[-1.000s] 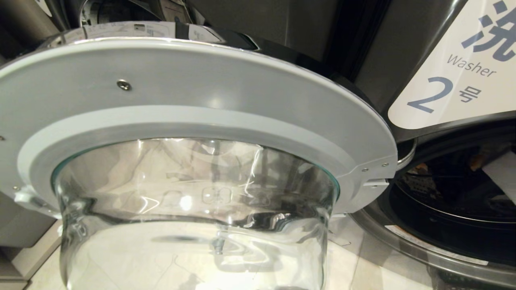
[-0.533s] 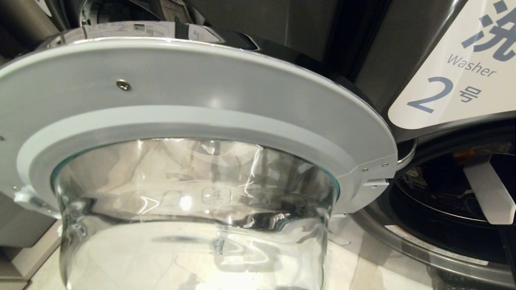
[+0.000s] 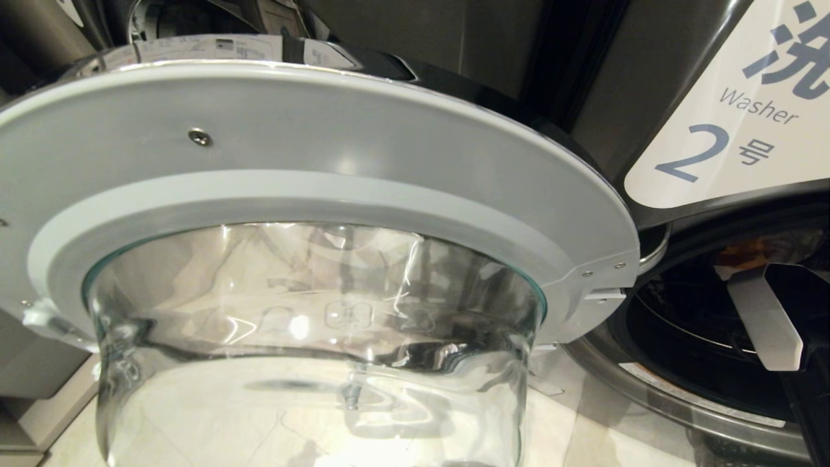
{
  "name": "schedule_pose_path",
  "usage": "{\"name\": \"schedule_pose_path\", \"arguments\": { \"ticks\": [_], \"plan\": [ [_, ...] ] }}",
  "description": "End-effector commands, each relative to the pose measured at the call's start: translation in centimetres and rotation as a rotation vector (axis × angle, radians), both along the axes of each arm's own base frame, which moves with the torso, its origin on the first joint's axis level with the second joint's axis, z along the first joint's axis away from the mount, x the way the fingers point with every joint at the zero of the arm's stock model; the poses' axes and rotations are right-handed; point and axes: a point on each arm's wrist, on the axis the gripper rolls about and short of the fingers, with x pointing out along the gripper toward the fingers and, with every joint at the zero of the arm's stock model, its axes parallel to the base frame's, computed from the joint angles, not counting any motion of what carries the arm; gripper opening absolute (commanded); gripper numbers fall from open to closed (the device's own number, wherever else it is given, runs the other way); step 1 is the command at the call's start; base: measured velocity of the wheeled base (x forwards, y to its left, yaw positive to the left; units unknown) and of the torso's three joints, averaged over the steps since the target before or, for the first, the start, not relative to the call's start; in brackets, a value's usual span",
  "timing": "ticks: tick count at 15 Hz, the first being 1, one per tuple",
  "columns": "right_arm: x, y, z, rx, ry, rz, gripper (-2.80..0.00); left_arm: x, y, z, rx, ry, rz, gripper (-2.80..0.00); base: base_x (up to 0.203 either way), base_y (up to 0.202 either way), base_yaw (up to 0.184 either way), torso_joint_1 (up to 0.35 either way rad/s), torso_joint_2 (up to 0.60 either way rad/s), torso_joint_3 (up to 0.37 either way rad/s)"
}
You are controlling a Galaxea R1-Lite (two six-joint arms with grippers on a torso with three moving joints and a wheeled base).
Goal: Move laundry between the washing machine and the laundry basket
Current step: Pick a cloth and place it into the basket
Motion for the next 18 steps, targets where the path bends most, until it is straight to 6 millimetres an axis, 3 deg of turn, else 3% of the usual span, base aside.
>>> {"name": "schedule_pose_path", "arguments": {
  "ticks": [1, 2, 11, 18],
  "plan": [
    [0.0, 0.0, -0.2, 0.001, 0.001, -0.001, 0.00, 0.0, 0.0, 0.0, 0.001, 0.001, 0.000, -2.80, 0.000, 0.000, 0.000, 0.000, 0.00, 0.000],
    [0.0, 0.0, -0.1, 0.001, -0.001, -0.001, -2.80, 0.0, 0.0, 0.0, 0.001, 0.001, 0.000, -2.80, 0.000, 0.000, 0.000, 0.000, 0.00, 0.000],
    [-0.1, 0.0, 1.3, 0.003, -0.020, -0.001, -2.80, 0.0, 0.0, 0.0, 0.001, 0.001, -0.001, -2.80, 0.000, 0.000, 0.000, 0.000, 0.00, 0.000],
    [-1.2, 1.4, 6.2, -0.004, -0.026, 0.013, -2.80, 0.0, 0.0, 0.0, 0.001, 0.001, -0.001, -2.80, 0.000, 0.000, 0.000, 0.000, 0.00, 0.000]
  ]
}}
